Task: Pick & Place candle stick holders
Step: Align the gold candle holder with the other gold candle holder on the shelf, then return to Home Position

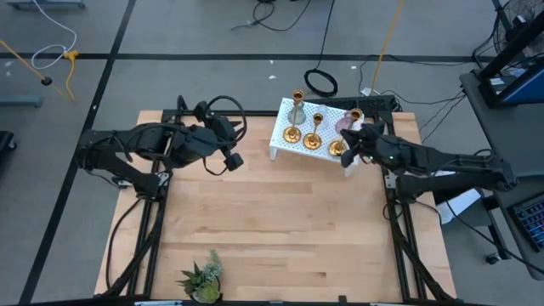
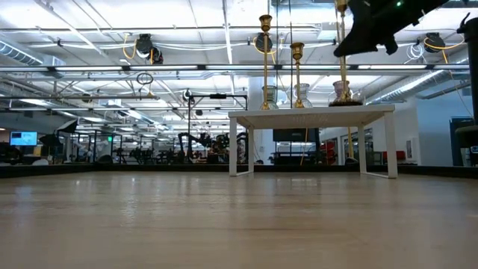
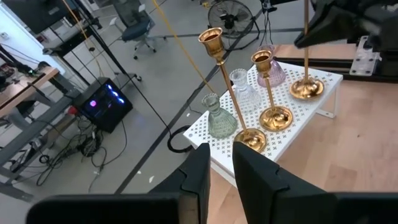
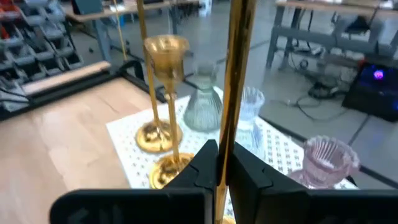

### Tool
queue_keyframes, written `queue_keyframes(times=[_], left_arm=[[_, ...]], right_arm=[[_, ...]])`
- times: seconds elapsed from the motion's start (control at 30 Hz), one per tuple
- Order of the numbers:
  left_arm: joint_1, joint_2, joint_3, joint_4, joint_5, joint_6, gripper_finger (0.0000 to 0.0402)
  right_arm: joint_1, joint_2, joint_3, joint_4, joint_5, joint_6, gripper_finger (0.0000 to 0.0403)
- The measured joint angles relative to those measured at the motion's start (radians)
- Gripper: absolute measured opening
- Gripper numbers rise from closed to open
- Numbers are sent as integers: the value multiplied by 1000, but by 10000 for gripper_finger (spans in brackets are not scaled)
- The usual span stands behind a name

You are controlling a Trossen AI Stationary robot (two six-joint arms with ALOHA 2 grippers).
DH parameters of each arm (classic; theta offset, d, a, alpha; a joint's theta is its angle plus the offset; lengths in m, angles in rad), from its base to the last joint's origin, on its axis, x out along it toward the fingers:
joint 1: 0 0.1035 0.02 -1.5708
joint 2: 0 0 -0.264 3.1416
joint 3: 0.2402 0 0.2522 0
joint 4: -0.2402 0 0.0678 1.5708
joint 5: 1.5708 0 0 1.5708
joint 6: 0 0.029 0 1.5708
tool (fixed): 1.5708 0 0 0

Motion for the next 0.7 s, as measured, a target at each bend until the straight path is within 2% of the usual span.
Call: queue_keyframes(times=[0.3, 0.6, 0.7], left_arm=[[0, 0, 0, 0, 0, -3, 76], [0, 0, 0, -2, 0, -6, 76], [0, -2, 0, -5, 0, -26, 76]], right_arm=[[-87, 70, 2, -4, 3, 54, 17], [-106, 68, 0, -22, -5, 15, 84], [-105, 49, 0, -27, -41, -10, 107]])
